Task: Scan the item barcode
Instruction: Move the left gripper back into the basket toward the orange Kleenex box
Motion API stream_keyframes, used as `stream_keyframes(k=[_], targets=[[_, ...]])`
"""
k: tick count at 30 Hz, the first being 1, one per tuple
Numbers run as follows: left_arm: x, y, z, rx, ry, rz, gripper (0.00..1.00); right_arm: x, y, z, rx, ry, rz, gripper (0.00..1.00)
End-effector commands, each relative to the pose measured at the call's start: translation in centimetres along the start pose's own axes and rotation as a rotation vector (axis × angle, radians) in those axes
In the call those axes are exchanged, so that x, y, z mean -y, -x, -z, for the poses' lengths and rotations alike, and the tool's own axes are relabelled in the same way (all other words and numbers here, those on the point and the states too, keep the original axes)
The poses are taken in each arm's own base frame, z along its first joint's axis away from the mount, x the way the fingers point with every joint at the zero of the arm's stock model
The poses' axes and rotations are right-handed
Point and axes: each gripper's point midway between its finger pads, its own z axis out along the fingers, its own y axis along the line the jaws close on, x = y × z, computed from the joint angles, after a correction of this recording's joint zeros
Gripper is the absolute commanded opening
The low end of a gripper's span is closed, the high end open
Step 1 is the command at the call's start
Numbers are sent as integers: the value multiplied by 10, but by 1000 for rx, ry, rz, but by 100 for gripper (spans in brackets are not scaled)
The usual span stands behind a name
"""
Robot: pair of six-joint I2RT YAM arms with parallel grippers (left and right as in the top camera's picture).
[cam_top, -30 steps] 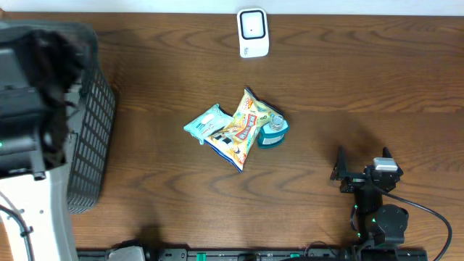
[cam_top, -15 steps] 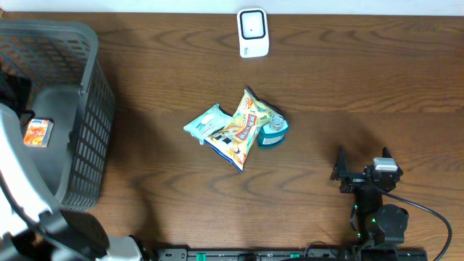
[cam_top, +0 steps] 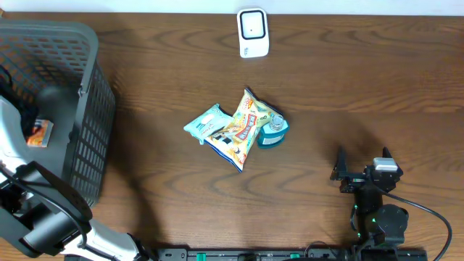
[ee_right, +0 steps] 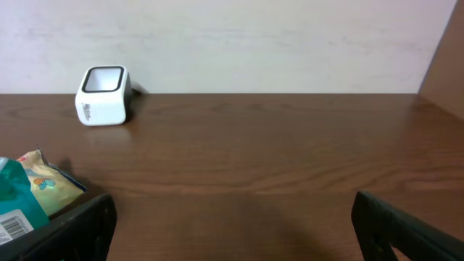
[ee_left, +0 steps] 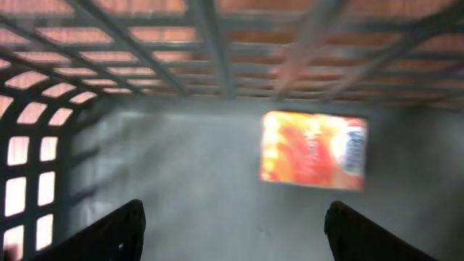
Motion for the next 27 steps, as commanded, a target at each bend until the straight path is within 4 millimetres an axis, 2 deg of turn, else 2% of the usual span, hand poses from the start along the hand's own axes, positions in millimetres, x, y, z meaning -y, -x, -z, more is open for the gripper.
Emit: stream_keyframes(k=[1, 6, 14, 23, 27], targets=[[-13, -5, -20, 51, 72, -12, 80, 0, -1, 0, -3, -3, 12, 99], [-3, -12, -37, 79, 29, -52, 80, 0, -1, 0, -4, -3, 12, 99], [16, -14, -40, 73, -55, -46, 80, 0, -1, 0, -3, -3, 12, 99], [20, -21, -58, 54, -41, -55, 78, 0, -1, 0, -3, -3, 12, 99], [21, -28, -73, 35, -20, -67, 72, 0, -1, 0, -4, -3, 12, 99]])
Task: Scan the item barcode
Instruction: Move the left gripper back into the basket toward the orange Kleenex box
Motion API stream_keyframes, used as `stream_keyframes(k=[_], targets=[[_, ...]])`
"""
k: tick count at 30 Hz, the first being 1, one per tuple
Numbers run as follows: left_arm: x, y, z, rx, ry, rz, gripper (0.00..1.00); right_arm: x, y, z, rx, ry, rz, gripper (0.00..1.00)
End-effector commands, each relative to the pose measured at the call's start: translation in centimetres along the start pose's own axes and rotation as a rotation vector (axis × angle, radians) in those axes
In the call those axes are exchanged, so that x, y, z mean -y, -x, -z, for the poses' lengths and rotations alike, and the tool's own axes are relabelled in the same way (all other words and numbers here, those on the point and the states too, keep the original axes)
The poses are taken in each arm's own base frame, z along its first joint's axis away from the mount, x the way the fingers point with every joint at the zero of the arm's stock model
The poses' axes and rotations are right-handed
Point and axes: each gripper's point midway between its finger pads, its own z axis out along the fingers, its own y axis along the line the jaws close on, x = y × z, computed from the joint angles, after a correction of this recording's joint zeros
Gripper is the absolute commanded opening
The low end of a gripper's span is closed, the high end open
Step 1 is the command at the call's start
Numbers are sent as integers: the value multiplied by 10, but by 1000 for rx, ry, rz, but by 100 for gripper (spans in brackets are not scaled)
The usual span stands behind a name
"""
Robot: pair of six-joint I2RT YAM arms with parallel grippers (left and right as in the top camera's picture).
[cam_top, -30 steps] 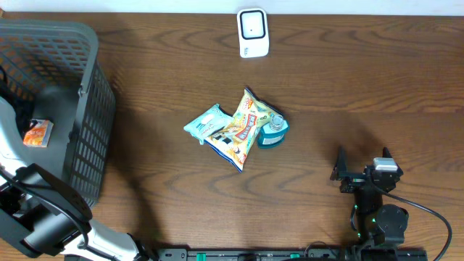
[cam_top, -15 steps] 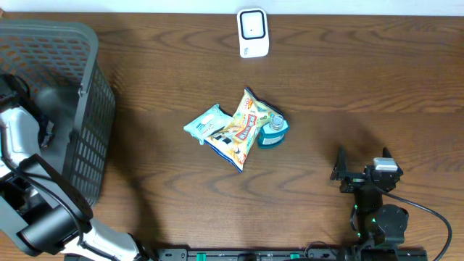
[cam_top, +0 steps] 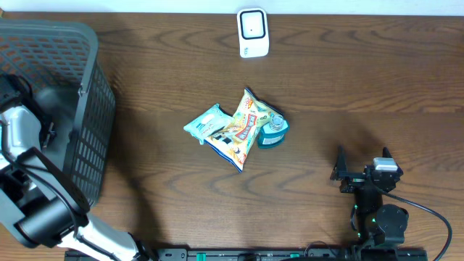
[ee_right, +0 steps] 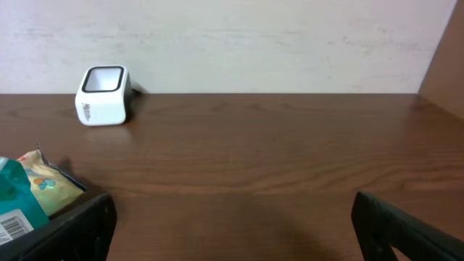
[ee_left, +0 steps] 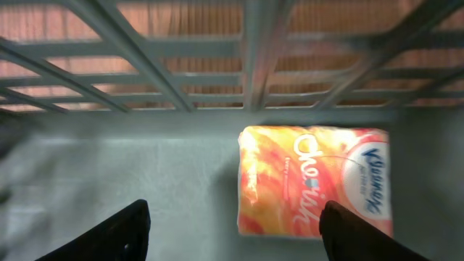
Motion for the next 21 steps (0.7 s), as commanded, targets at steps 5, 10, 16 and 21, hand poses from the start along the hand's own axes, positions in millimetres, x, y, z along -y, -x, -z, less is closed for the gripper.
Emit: stream_keyframes(k=[5, 10, 16, 21], targets=[[0, -19, -31, -43, 44, -34, 70, 0, -1, 0, -4, -3, 12, 99], [0, -28, -45, -62, 62, -45, 32, 0, -1, 0, -4, -3, 12, 99], [-4, -34, -49, -82, 83, -57, 7, 0, -1, 0, -4, -3, 12, 99], [-2, -49, -47, -154, 63, -100, 7, 0, -1, 0, -4, -3, 12, 99]])
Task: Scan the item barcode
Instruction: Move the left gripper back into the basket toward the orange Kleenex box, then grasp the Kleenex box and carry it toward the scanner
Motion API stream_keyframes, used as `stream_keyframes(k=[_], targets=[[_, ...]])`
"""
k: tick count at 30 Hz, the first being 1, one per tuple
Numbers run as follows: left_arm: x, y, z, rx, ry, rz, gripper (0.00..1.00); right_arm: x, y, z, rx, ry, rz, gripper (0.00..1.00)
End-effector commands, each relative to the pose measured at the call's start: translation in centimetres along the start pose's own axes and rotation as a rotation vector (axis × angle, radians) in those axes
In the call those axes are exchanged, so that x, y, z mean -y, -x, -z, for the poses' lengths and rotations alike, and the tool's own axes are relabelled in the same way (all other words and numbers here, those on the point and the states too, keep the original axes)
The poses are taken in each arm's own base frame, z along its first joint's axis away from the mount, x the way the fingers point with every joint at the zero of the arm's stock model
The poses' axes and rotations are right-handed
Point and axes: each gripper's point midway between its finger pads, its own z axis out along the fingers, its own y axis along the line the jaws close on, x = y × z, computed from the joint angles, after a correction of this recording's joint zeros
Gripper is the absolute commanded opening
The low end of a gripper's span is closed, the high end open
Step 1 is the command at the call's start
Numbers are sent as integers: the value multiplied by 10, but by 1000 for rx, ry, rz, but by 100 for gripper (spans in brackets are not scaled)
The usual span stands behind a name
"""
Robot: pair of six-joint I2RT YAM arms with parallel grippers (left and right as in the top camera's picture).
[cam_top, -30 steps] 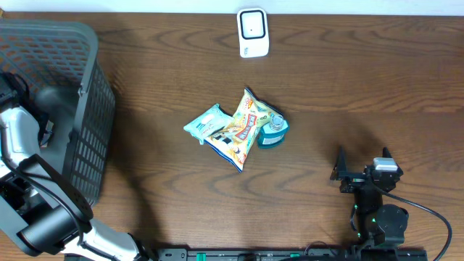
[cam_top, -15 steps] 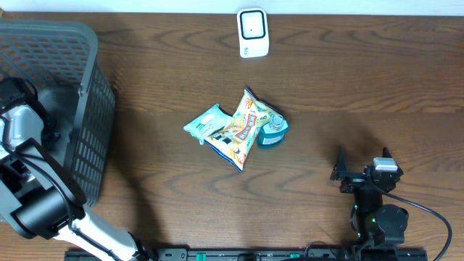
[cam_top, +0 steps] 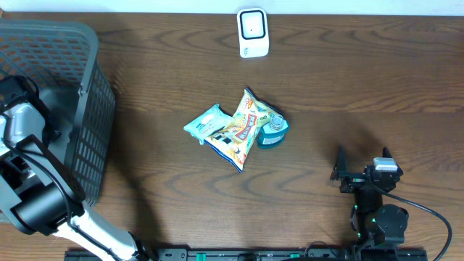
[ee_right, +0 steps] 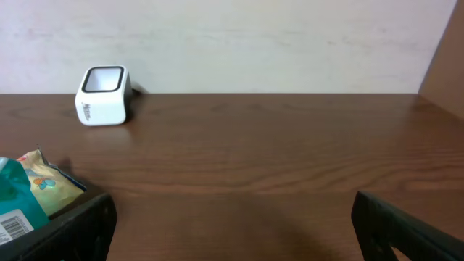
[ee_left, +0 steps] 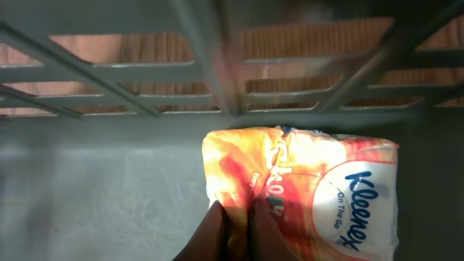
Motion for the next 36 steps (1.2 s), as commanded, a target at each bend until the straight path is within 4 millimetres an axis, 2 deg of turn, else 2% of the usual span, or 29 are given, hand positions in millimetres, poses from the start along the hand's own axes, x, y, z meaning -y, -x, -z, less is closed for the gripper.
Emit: stream_keyframes(k=[1, 5, 9, 14, 15, 17, 23, 24, 25, 29, 30, 31, 33, 34, 36], targets=[[-6, -43, -21, -152, 23, -94, 7, 0, -1, 0, -4, -3, 12, 99], [0, -63, -10, -194, 23, -147, 7, 0, -1, 0, -4, -3, 12, 99], [7, -65, 9, -180, -1, -173, 7, 0, -1, 0, -4, -3, 12, 99], [13, -29, 69, -67, -120, -121, 7, 0, -1, 0, -3, -3, 12, 99], [11, -16, 92, -22, -163, -96, 7, 0, -1, 0, -4, -3, 12, 99], [9, -3, 116, 26, -212, -69, 7, 0, -1, 0, -4, -3, 12, 99], [-4, 25, 180, 145, -341, 0, 7, 0, -1, 0, -4, -3, 12, 99], [-5, 27, 185, 154, -351, 6, 7, 0, -1, 0, -4, -3, 12, 99], [-9, 32, 202, 180, -390, 23, 7, 0, -1, 0, -4, -3, 12, 99], [-21, 41, 237, 230, -470, 98, 7, 0, -1, 0, -4, -3, 12, 99], [-24, 44, 258, 249, -539, 113, 7, 0, -1, 0, -3, -3, 12, 99], [-25, 43, 267, 252, -576, 116, 7, 0, -1, 0, -4, -3, 12, 99], [-25, 39, 291, 246, -674, 114, 7, 0, -1, 0, -4, -3, 12, 99], [-24, 33, 312, 227, -766, 101, 7, 0, -1, 0, -3, -3, 12, 99], [-23, 22, 334, 194, -871, 74, 7, 0, -1, 0, -4, -3, 12, 99]])
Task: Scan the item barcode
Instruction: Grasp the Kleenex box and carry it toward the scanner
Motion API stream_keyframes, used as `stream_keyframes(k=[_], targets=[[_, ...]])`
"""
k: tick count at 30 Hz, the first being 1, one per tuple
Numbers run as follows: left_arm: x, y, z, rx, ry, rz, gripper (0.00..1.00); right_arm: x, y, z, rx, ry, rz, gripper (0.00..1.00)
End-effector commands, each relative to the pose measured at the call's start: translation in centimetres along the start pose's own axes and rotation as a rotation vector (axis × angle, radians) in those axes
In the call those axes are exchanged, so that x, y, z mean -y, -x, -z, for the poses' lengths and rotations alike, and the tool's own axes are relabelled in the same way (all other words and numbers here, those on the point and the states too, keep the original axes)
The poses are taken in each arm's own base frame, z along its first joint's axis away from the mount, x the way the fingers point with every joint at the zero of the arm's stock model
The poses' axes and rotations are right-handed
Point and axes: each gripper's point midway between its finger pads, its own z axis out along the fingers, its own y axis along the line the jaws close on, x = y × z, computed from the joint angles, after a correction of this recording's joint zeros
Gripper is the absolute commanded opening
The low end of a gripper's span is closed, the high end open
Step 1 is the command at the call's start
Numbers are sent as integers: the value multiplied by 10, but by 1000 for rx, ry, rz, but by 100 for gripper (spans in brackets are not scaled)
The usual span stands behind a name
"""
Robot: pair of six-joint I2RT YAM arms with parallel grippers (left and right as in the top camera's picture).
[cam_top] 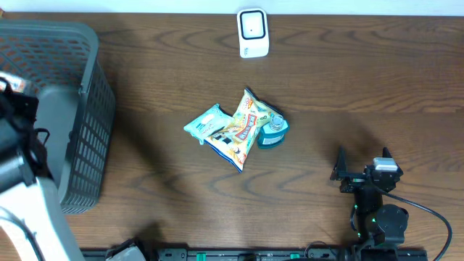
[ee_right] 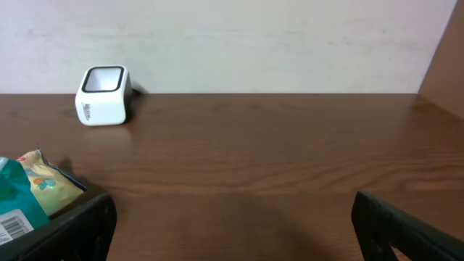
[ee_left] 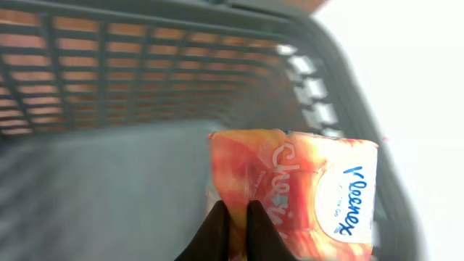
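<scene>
An orange Kleenex tissue pack (ee_left: 304, 192) hangs above the inside of the grey basket (ee_left: 145, 94), with my left gripper (ee_left: 235, 212) shut on its left edge. In the overhead view the left arm (cam_top: 18, 141) looms large over the basket (cam_top: 80, 109), and the pack is hidden there. The white barcode scanner (cam_top: 253, 32) stands at the table's far edge, also seen as the scanner (ee_right: 104, 94) in the right wrist view. Near the front right, my right gripper (cam_top: 362, 167) rests open and holds nothing.
A pile of snack packets and a teal container (cam_top: 239, 130) lies mid-table, and its near edge, the packets (ee_right: 25, 199), shows at the lower left of the right wrist view. The basket's mesh walls surround the held pack. Bare wood lies between the pile and the scanner.
My left gripper, still shut on the tissue pack, has risen: the basket floor is now farther below and the rim shows. The right arm has not moved.
First my left gripper was open above the tissue pack lying on the basket floor. Then it stood lower, its fingers apart on either side of the pack. After that it was shut on the pack's edge, and now the pack is held up inside the basket.
</scene>
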Motion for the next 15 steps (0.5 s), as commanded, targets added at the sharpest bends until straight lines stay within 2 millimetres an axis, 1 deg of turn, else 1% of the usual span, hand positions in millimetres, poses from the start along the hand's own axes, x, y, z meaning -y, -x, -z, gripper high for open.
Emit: stream_keyframes(k=[1, 2, 3, 5, 9, 13, 14, 15], targets=[[39, -16, 43, -108, -261, 8, 7, 0, -1, 0, -3, -3, 12, 99], [49, -22, 54, -142, -324, -1, 7, 0, -1, 0, -3, -3, 12, 99], [55, -27, 60, -164, -358, -7, 7, 0, -1, 0, -3, -3, 12, 99], [75, -48, 82, -242, -473, -45, 7, 0, -1, 0, -3, -3, 12, 99], [101, -85, 108, -339, -588, -146, 7, 0, -1, 0, -3, -3, 12, 99], [123, -132, 129, -451, -678, -270, 7, 0, -1, 0, -3, -3, 12, 99], [130, -148, 135, -488, -708, -313, 7, 0, -1, 0, -3, -3, 12, 99], [138, -169, 142, -530, -739, -366, 7, 0, -1, 0, -3, -3, 12, 99]])
